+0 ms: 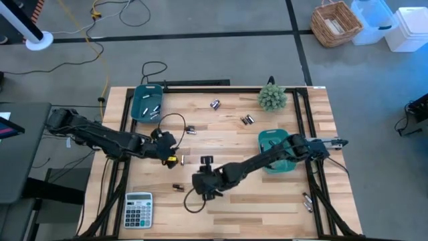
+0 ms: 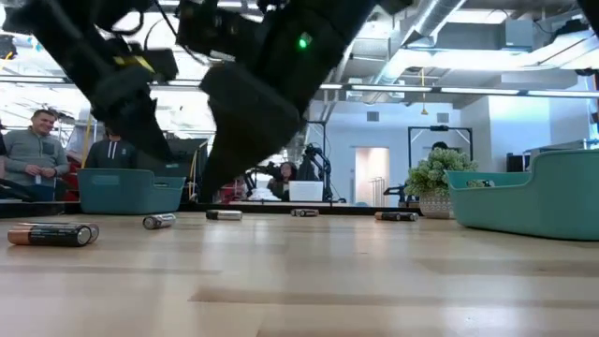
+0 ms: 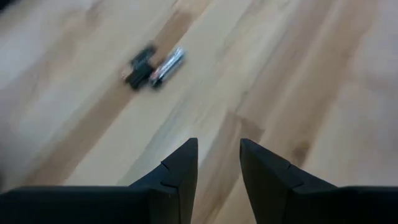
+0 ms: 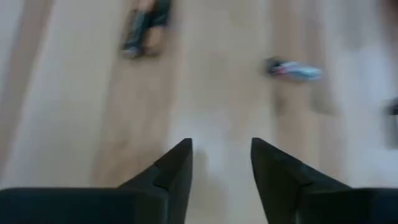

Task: Sort batteries
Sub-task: Put the black-silver battery into the blue bin

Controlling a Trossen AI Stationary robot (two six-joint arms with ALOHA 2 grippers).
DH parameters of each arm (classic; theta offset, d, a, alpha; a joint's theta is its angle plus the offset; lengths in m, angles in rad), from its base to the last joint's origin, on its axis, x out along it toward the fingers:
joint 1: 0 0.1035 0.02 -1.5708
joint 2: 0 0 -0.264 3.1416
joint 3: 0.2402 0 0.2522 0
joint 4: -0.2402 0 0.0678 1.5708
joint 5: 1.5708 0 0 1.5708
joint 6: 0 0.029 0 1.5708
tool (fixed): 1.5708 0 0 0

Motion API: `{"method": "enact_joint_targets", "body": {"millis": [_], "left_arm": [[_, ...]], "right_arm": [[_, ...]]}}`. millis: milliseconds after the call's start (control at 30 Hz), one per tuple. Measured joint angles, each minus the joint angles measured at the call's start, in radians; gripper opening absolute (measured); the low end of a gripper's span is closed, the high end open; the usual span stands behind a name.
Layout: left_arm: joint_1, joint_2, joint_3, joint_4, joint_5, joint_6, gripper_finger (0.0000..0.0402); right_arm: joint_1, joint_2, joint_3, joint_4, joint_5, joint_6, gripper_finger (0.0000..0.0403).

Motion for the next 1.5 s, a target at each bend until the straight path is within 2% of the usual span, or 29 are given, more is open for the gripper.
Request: {"method": "enact_joint_targets", "body": {"millis": [167, 400, 667, 1067, 1167, 1300, 1433, 1500], "left_arm": [[0.033, 0.124, 0.000, 0.023, 0.103, -0.109, 0.0144], [0.033, 0.244, 0.007, 0.120, 0.156, -0.163, 0.0173], [0.011, 0.247, 0.011, 0.154, 0.186, -0.230, 0.0175], [-0.009, 0.381, 0.016, 0.151, 0.201, -0.314, 0.0174], [-0.007, 0.379, 0.016, 0.143, 0.210, -0.285, 0.0174], [-0.005, 0.324, 0.024, 0.125, 0.236, -0.154, 0.0174], [-0.020, 0.234, 0.078, 0.055, 0.246, 0.022, 0.0174], [-0.049, 0.194, 0.113, -0.045, 0.255, 0.094, 0.0174]], "right_arm": [[0.000, -0.071, 0.000, -0.064, 0.101, -0.044, 0.0203], [-0.002, -0.183, 0.000, -0.144, 0.154, -0.069, 0.0202], [-0.002, -0.212, 0.000, -0.173, 0.160, -0.094, 0.0197], [-0.002, -0.212, 0.000, -0.175, 0.160, -0.095, 0.0196], [0.000, -0.212, 0.000, -0.175, 0.160, -0.095, 0.0196], [0.003, -0.212, 0.000, -0.172, 0.160, -0.110, 0.0196], [0.003, -0.212, 0.000, -0.171, 0.156, -0.122, 0.0196], [0.006, -0.211, 0.000, -0.174, 0.154, -0.125, 0.0196]]}}
